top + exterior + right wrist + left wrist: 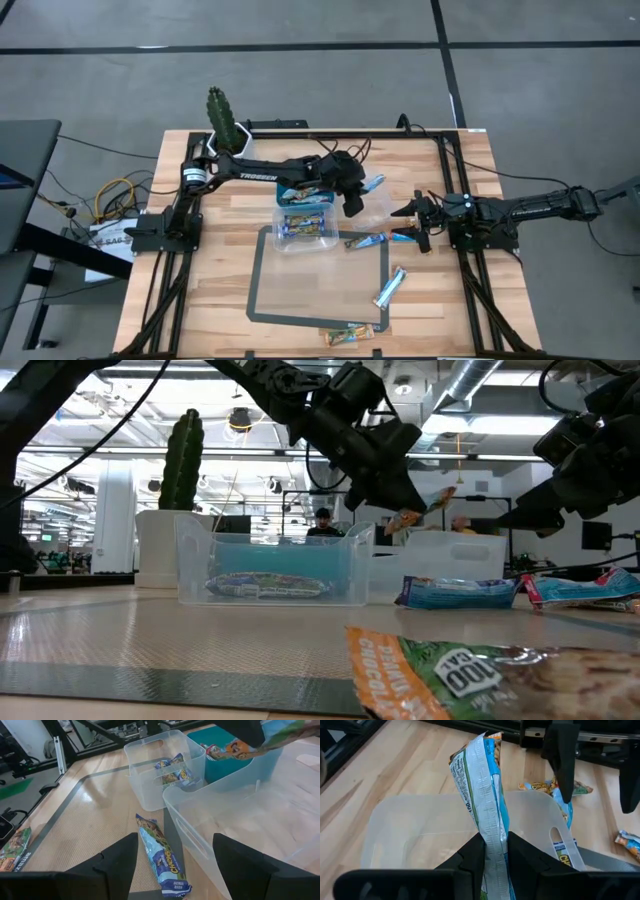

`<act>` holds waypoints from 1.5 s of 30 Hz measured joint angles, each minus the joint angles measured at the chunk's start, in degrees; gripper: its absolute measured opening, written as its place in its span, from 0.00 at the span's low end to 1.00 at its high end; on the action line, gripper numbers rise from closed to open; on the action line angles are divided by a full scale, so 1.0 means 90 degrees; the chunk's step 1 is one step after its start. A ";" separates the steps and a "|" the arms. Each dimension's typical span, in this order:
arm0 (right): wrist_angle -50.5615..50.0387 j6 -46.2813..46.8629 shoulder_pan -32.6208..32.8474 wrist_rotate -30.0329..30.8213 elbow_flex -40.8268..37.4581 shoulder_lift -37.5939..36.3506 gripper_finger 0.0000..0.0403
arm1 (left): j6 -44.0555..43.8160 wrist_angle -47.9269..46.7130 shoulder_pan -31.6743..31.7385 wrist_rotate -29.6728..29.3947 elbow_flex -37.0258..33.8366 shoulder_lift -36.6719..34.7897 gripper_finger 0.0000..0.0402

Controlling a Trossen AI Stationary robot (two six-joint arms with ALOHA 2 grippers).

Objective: Pick and place Granola Bars by type
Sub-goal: Put the orange granola bar into the right transparent bin

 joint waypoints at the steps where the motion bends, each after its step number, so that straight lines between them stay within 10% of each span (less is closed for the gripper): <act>1: 0.0000 0.0000 -0.0002 0.0000 0.0000 0.0000 0.62 | 0.0002 0.0002 0.0000 0.0000 -0.0002 0.0000 0.17; 16: -0.0001 0.0000 -0.0001 0.0000 0.0000 0.0000 0.62 | 0.0427 0.0073 -0.0004 -0.0006 -0.0002 -0.0005 0.42; 45: -0.0002 0.0000 0.0000 0.0000 0.0000 0.0002 0.62 | 0.1807 -0.2023 -0.2299 -0.0053 0.0007 -0.0143 0.42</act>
